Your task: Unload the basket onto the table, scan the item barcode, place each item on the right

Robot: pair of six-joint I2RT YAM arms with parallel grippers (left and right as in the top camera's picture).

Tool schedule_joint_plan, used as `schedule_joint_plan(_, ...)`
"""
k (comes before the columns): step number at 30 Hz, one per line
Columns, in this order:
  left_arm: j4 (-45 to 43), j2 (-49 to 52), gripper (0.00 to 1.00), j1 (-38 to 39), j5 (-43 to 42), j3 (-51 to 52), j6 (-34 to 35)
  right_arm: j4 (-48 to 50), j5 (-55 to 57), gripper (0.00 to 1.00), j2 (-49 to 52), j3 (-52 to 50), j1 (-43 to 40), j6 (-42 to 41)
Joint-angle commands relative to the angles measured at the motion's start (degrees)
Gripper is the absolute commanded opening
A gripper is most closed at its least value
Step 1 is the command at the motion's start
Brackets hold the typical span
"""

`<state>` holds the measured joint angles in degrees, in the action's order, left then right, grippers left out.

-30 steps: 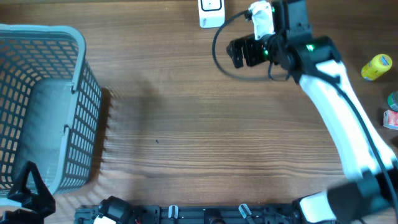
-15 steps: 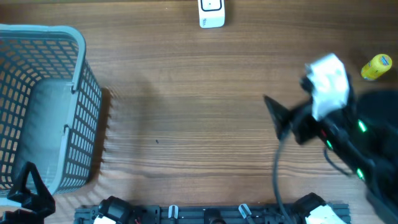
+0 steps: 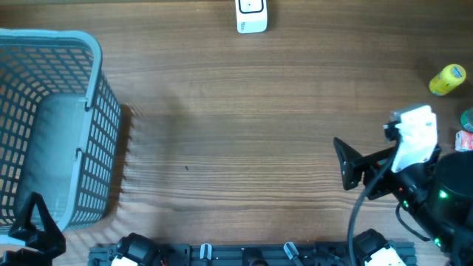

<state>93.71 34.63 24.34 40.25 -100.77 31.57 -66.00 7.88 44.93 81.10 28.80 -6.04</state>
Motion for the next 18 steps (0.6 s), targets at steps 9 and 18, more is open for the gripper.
schedule_joint_plan(9, 0.02, 0.37, 1.00, -0.24, 0.33, 0.07, -1.11, -2.54, 11.96, 1.00, -0.04, -0.55, 0.24, -0.20)
schedule_joint_plan(18, 0.02, 0.37, 1.00, -0.24, 0.33, 0.07, -1.11, 18.10, 12.41, 1.00, -1.84, -4.20, -3.43, 18.73)
